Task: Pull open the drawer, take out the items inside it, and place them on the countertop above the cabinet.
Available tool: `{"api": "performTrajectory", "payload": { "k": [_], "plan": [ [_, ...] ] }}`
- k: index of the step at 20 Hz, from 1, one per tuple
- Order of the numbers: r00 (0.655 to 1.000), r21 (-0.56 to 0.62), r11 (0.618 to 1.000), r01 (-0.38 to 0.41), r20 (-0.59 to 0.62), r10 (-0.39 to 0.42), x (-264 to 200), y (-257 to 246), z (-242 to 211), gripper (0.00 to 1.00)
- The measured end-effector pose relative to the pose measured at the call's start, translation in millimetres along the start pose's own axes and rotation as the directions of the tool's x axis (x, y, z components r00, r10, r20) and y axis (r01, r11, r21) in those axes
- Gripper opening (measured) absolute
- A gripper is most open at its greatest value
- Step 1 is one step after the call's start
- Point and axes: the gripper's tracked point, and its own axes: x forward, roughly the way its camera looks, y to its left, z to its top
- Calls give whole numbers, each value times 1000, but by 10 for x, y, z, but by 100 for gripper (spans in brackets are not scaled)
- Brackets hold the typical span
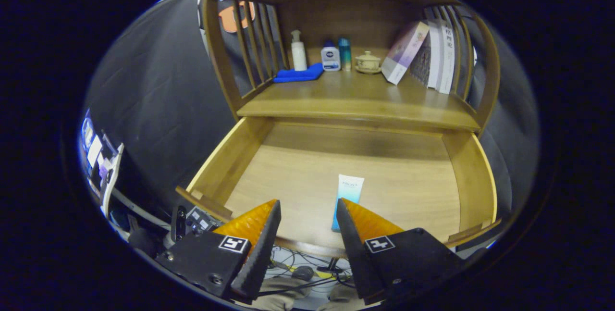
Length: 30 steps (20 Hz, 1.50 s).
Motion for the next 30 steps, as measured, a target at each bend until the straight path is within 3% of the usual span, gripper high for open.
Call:
{"api": "performTrajectory", "payload": {
  "k": [4, 7, 13, 22, 28, 30],
  "plan": [
    [987, 10, 1000, 0, -158, 2, 232, -124, 81, 74],
    [959, 14, 1000, -23, -283, 26, 426, -123, -19, 74],
    [894, 44, 998, 43, -447, -18, 728, -306, -145, 74],
    [842, -40, 994, 104, -528, -110, 957, -463, -309, 74],
    [819, -54, 989, 135, -555, -142, 1036, -559, -420, 70],
    [828, -83, 987, 134, -539, -158, 1040, -561, -400, 68]
  ]
}}
